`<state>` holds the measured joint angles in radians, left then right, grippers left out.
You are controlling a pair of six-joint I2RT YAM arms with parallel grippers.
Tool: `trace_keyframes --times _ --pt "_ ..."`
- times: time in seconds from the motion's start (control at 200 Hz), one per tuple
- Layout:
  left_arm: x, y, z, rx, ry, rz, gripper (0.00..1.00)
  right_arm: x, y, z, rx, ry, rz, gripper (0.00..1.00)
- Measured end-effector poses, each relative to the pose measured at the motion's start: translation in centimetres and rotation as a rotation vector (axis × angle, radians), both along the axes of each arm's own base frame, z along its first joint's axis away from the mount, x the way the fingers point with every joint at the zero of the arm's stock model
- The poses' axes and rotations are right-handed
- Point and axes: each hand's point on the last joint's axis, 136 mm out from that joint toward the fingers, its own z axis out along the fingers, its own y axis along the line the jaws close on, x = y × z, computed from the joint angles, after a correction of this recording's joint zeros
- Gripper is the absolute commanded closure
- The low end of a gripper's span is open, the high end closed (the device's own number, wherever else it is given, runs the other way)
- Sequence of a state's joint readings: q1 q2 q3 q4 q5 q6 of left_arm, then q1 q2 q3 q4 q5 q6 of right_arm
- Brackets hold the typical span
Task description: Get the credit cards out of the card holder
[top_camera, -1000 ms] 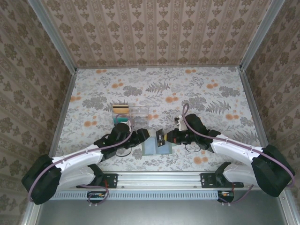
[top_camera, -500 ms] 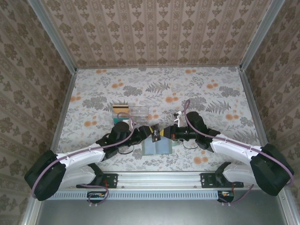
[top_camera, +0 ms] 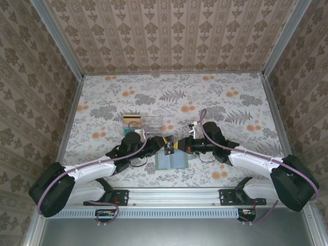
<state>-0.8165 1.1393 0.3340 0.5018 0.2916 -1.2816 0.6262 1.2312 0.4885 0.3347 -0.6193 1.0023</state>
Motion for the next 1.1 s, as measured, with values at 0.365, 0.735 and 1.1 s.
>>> trace_keyframes --times 0.365,0.735,1.1 --pt "-0.1 0.3 0.5 -0.017 -0.011 0.003 0.65 0.1 -0.1 -0.3 -0.005 0.005 0.000 1.00" --pt "-1.1 0.0 1.5 -0.043 -0.026 -0.056 0.88 0.3 -0.2 -0.4 -0.007 0.008 -0.008 1.00" --pt "-1.5 1.6 1.9 -0.008 -0.039 -0.041 1.00 0.0 -1.1 -1.7 -0.068 0.027 -0.014 0.31"
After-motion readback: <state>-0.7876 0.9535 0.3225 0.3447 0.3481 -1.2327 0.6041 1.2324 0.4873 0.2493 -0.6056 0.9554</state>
